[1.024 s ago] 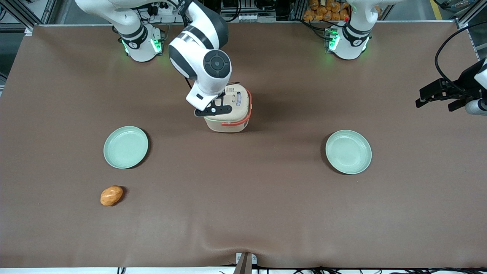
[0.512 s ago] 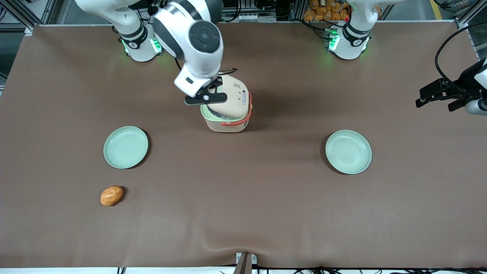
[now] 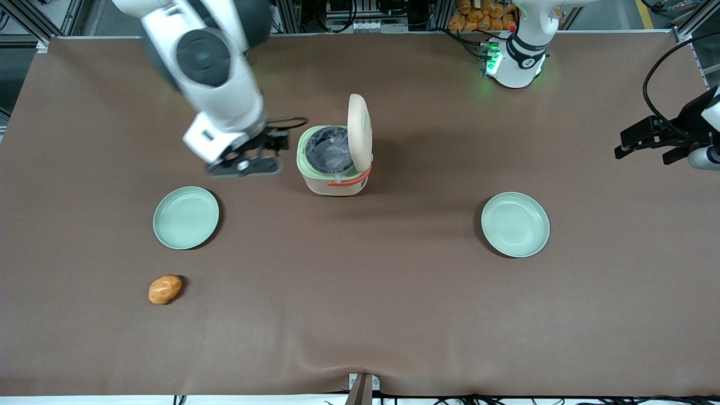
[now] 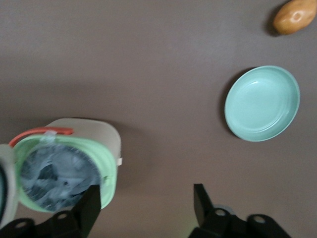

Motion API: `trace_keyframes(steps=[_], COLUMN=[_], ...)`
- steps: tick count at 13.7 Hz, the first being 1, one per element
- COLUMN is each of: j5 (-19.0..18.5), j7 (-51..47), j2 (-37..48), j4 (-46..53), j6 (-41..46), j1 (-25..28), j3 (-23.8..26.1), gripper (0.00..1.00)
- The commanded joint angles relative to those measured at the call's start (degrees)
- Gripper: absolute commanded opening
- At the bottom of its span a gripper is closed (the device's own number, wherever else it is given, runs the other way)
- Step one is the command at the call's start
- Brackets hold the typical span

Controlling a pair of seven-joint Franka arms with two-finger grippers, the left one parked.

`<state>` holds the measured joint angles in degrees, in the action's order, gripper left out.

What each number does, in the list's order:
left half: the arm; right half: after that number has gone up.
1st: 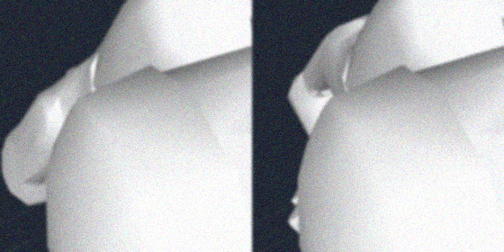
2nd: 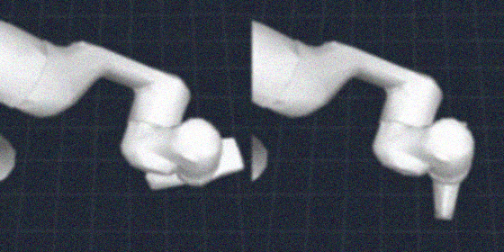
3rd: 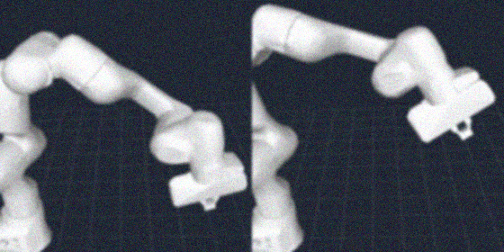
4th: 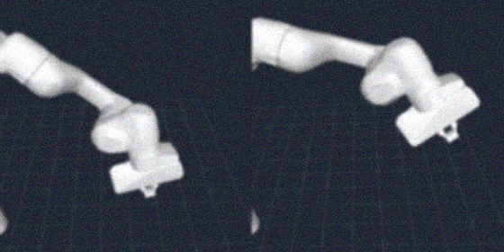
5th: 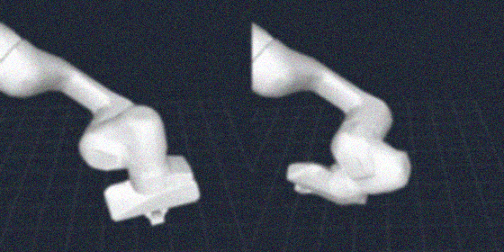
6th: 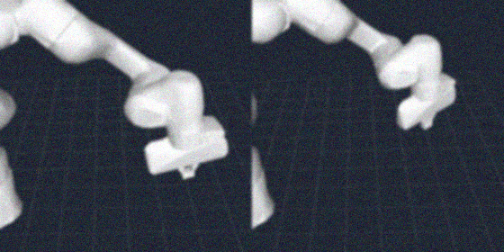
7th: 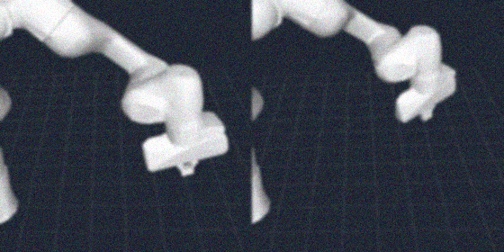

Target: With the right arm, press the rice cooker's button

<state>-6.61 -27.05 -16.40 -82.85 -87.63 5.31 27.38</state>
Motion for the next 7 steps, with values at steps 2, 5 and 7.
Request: trace_keyframes(steps=[2,5,7], j5=[1.07,1.16,2.12], j7=[10.94,18.24,20.98], j2=[1.01,3.91,5.31], j4=[1.29,1.20,1.11], j6=[-0.78,-1.75,-1.67], j1=[-8.20,-6.21,-5.75], j3=[0.40,-8.01,-12.32], gripper=[1.00,1.00,1.00])
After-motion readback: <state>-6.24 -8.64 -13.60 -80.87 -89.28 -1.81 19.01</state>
